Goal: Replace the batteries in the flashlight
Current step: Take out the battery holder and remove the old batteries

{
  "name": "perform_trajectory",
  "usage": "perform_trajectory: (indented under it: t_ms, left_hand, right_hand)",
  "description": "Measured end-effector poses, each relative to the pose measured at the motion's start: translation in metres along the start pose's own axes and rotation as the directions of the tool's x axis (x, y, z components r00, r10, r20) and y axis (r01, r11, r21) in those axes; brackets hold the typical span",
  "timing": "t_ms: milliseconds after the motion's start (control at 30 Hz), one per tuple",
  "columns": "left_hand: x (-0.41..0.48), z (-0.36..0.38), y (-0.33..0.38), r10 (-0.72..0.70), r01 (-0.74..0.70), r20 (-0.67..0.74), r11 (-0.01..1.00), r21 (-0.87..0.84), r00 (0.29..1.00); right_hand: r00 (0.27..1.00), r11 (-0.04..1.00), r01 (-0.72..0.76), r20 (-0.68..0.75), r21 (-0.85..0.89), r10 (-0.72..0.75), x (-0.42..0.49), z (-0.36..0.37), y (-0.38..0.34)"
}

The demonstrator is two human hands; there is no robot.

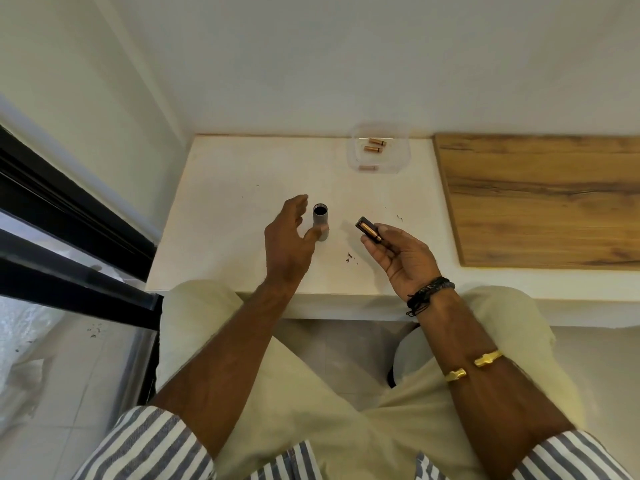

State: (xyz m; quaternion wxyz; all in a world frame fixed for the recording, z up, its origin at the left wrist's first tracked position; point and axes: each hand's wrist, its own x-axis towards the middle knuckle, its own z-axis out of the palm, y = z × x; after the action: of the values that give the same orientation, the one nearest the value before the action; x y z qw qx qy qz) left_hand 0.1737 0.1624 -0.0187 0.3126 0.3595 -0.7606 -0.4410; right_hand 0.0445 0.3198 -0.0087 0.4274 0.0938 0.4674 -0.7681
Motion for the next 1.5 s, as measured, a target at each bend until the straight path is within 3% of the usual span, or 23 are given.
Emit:
perform_trajectory:
  t_ms: [133, 200, 267, 367, 600, 700, 800, 867, 967, 1133, 1500]
  left_hand:
    - [-0.020, -0.005, 0.026, 0.077, -0.086, -0.146, 0.995, -0.058, 0.986]
    - [-0.034, 0.001, 0.031, 0.029, -0.036, -0.053, 0.992, -0.125, 0.998]
    - [-0.044, 0.010, 0.033, -0.113, 0.131, 0.092, 0.966, -0.221, 0.989]
    - [-0.047, 0.016, 0.032, -0.245, 0.336, 0.263, 0.855, -0.396, 0.933]
    - [-0.045, 0.009, 0.027, -0.316, 0.480, 0.371, 0.685, -0.548, 0.873]
    - [-0.043, 0.006, 0.025, -0.363, 0.534, 0.395, 0.631, -0.562, 0.844]
    - [-0.043, 0.005, 0.025, -0.406, 0.576, 0.410, 0.610, -0.544, 0.817]
    - [-0.043, 0.005, 0.026, -0.418, 0.596, 0.425, 0.602, -0.532, 0.803]
    - [-0.043, 0.004, 0.026, -0.435, 0.609, 0.427, 0.598, -0.521, 0.793]
    - [-0.045, 0.006, 0.027, -0.471, 0.621, 0.405, 0.609, -0.493, 0.783]
    - [-0.046, 0.005, 0.025, -0.483, 0.633, 0.409, 0.618, -0.467, 0.774]
  right_hand:
    - [1.000, 0.999, -0.014, 0.016, 0.038, 0.014, -0.008, 0.003, 0.000]
    - [0.999, 0.998, -0.035, 0.028, 0.043, 0.033, -0.012, 0.005, 0.002]
    - [0.997, 0.998, -0.066, 0.033, 0.012, 0.065, -0.018, 0.007, 0.006]
    - [0.994, 0.991, -0.104, 0.022, -0.088, 0.107, -0.025, 0.007, 0.013]
    - [0.995, 0.958, -0.059, 0.061, -0.282, 0.079, -0.030, 0.009, 0.021]
    - [0.991, 0.822, 0.132, 0.089, -0.554, -0.099, -0.030, 0.009, 0.018]
    - [0.932, 0.544, 0.343, 0.206, -0.766, -0.298, -0.029, 0.007, 0.016]
    - [0.884, 0.350, 0.428, 0.305, -0.833, -0.356, -0.029, 0.007, 0.016]
    - [0.837, 0.189, 0.489, 0.397, -0.851, -0.377, -0.031, 0.008, 0.017]
    - [0.775, 0.046, 0.555, 0.496, -0.831, -0.392, -0.033, 0.007, 0.014]
    - [0.700, -0.096, 0.641, 0.631, -0.762, -0.335, -0.042, 0.011, 0.007]
